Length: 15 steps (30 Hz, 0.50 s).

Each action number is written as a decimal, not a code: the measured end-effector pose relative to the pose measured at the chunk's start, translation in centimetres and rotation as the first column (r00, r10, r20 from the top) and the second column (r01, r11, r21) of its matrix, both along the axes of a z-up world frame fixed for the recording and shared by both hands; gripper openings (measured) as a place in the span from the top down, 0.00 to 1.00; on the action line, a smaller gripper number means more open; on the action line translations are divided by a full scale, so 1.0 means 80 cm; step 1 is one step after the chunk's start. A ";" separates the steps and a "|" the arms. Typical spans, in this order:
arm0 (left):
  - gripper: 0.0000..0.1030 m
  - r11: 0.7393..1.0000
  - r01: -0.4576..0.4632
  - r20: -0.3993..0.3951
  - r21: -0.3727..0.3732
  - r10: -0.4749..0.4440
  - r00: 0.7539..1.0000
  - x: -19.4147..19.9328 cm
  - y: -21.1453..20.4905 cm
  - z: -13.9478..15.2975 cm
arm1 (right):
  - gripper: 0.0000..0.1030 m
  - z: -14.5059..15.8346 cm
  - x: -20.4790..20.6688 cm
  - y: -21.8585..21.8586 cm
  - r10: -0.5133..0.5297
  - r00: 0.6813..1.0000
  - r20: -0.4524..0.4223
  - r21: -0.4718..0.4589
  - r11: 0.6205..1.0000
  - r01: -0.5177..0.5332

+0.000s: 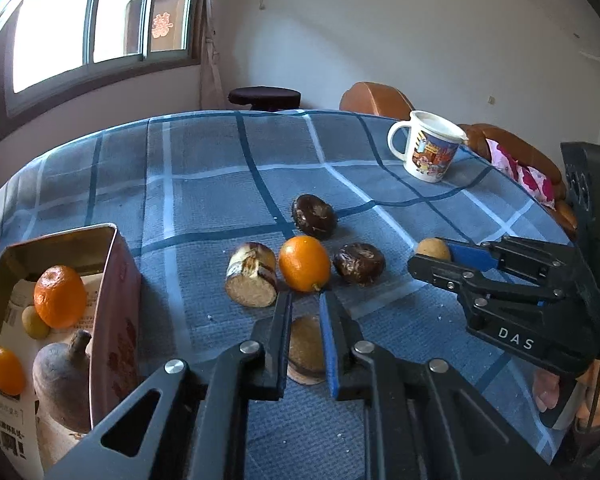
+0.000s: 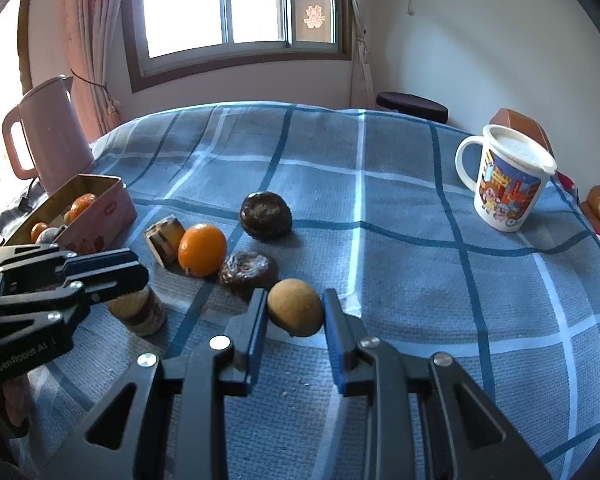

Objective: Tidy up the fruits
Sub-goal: 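Grasp the round biscuit cake with the left tool while right tool grasps the brown kiwi, then carry the biscuit cake in the left tool while right tool carries the kiwi toward the tin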

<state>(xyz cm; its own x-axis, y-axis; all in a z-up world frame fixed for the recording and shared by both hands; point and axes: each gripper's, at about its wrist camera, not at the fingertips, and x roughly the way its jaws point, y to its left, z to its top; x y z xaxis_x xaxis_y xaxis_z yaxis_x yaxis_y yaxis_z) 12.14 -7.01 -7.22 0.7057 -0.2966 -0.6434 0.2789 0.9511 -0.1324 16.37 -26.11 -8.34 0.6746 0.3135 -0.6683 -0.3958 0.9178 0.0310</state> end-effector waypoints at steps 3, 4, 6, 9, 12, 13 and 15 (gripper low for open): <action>0.85 1.000 0.001 -0.009 -0.010 -0.001 1.000 -0.001 0.002 -0.001 | 0.71 0.000 0.000 -0.001 -0.001 1.000 0.003 0.003 1.000 0.001; 0.85 1.000 0.003 -0.007 -0.009 -0.003 1.000 -0.003 0.002 -0.001 | 0.71 0.001 0.000 -0.001 -0.001 1.000 0.002 0.006 1.000 0.001; 0.78 1.000 0.011 -0.001 0.001 -0.011 1.000 -0.007 0.000 0.000 | 0.71 0.001 0.000 -0.002 -0.001 1.000 0.001 0.013 1.000 0.001; 0.51 0.999 0.033 0.003 0.025 -0.033 0.999 -0.012 -0.007 0.000 | 0.71 0.001 0.000 -0.004 -0.003 1.000 0.000 0.020 1.000 0.003; 0.36 0.998 0.039 -0.008 0.055 -0.039 0.999 -0.013 -0.015 -0.003 | 0.71 0.001 0.000 -0.005 -0.003 1.000 0.001 0.022 1.000 0.003; 0.37 0.997 0.046 -0.009 0.058 -0.046 0.999 -0.013 -0.016 -0.003 | 0.71 0.001 0.001 -0.005 -0.003 1.000 0.002 0.022 1.000 0.003; 0.37 0.996 0.047 -0.032 0.071 -0.044 0.998 -0.009 -0.019 -0.007 | 0.71 0.001 0.000 -0.005 -0.003 1.000 0.002 0.022 1.000 0.003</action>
<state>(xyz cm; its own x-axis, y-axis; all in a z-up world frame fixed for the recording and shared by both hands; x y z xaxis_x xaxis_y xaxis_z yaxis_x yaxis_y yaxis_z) 11.41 -8.49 -7.81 0.6722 -0.2804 -0.6852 0.3191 0.9449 -0.0735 16.40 -26.48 -8.23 0.6767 0.3261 -0.6601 -0.3933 0.9180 0.0502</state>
